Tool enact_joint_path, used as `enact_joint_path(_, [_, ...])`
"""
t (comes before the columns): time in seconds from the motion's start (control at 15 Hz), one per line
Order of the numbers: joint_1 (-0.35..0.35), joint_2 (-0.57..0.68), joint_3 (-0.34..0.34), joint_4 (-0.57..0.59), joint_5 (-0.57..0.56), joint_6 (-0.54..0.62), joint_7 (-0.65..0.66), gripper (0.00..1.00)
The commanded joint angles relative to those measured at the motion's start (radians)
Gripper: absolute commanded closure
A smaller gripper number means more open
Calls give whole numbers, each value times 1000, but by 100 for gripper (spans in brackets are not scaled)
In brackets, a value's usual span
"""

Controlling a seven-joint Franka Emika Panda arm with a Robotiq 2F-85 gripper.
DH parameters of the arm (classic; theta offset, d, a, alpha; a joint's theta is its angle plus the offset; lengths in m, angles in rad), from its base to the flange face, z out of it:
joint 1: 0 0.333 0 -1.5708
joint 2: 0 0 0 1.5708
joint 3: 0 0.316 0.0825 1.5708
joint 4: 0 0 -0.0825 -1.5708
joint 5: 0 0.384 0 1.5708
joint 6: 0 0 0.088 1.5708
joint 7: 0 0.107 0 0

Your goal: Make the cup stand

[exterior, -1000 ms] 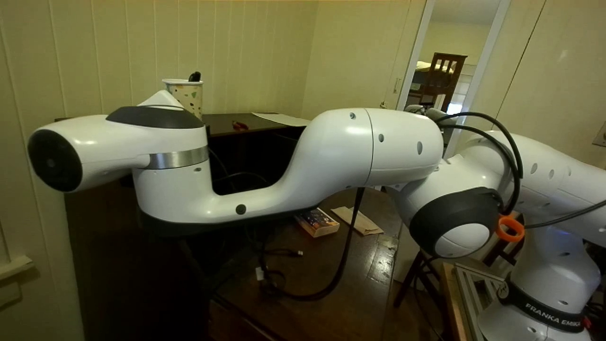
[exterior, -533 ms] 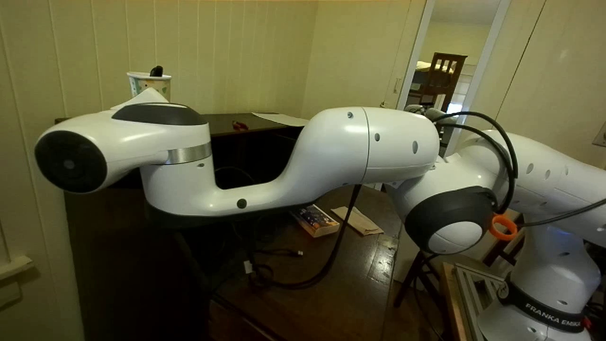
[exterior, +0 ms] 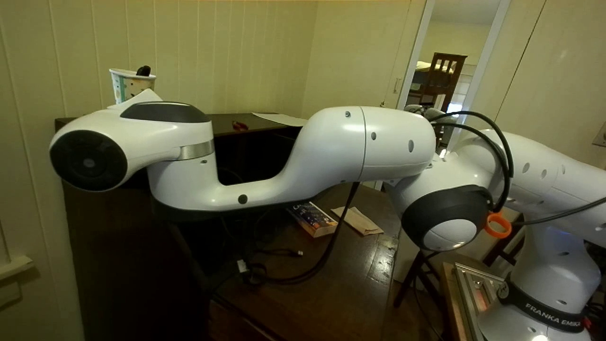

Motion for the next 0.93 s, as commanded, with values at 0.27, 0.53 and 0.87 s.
enact_joint_path(0.27, [31,-4,13,0,15,-5,67,61])
enact_joint_path(0.53, [20,-5,23,0,21,17,66,61])
enact_joint_path(0.87, [4,-5,48,0,45,36,37,61])
